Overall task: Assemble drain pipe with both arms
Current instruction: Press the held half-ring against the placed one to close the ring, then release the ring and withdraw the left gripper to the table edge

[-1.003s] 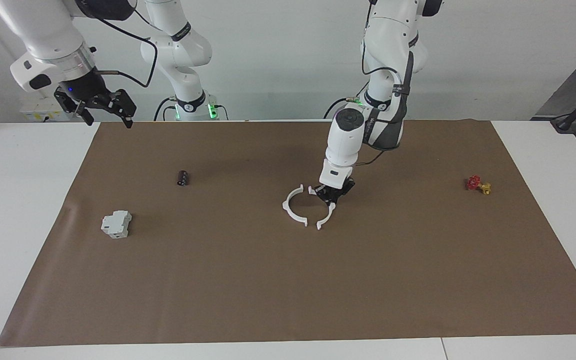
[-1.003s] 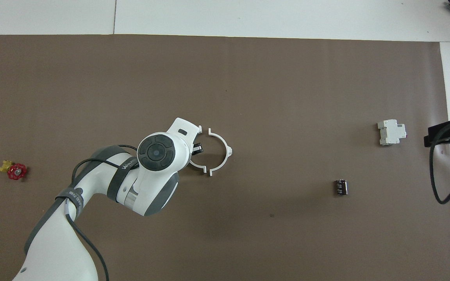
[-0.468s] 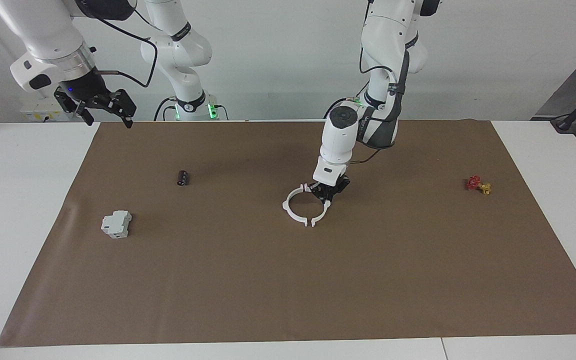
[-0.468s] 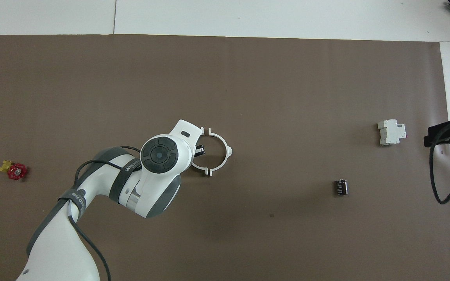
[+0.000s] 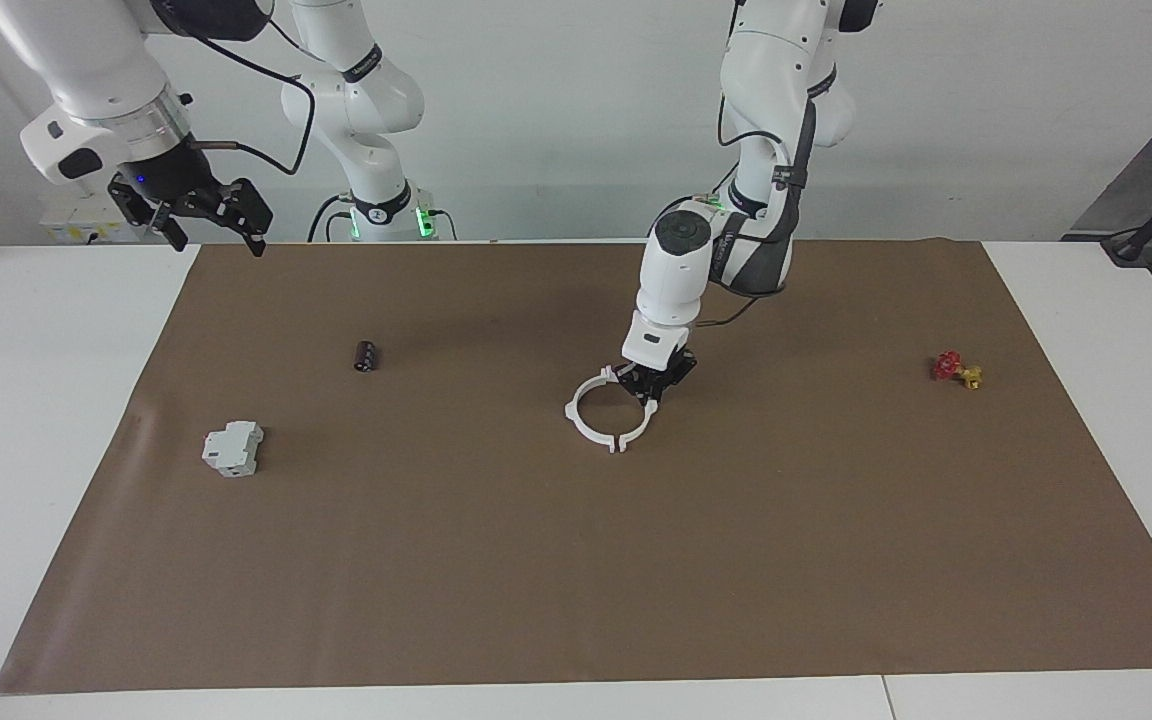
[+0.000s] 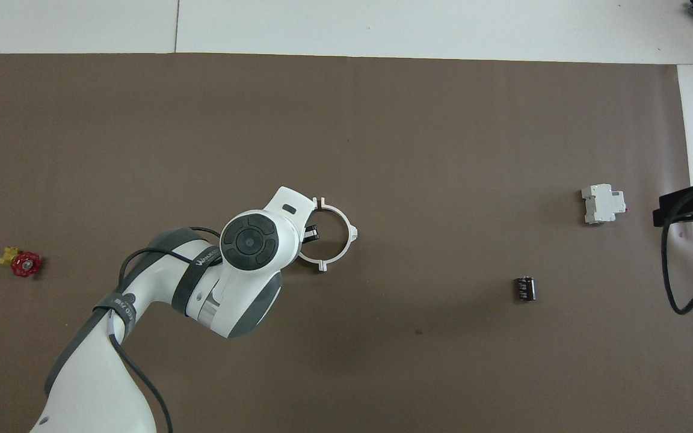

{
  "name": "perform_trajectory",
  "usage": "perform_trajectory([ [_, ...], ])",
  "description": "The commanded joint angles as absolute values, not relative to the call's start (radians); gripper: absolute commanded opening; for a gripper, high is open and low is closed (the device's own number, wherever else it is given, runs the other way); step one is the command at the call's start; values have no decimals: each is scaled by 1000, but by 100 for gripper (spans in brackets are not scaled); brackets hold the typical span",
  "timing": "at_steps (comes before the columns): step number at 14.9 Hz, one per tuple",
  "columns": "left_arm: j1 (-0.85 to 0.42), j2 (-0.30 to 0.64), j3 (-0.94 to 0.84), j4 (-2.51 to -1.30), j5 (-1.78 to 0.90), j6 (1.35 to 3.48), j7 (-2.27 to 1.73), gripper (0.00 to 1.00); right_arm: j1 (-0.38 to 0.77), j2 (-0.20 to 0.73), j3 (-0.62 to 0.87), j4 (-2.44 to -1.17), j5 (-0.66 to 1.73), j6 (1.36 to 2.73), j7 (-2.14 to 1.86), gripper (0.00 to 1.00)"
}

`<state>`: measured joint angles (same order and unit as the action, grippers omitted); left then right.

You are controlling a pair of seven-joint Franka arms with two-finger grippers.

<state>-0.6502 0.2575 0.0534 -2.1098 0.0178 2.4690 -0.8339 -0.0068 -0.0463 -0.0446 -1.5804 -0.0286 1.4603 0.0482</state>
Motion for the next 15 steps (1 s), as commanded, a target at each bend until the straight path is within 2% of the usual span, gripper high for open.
perform_trajectory([
  [1,-670,233,69,-2146,35,2500,-850,0,-18,-74,-38,-1614,-21,1482,58,100],
  [11,-687,241,71,-2146,35,2513,-842,0,-18,-74,-38,-1614,-21,1482,58,100],
  [12,-686,241,71,-2146,35,2513,-835,52,-18,-74,-38,-1614,-21,1482,58,100],
  [13,-686,241,71,-2146,35,2513,-836,100,-18,-74,-38,-1614,-21,1482,58,100],
  [15,-684,242,71,-2146,35,2517,-835,100,-18,-74,-38,-1614,-21,1482,58,100],
])
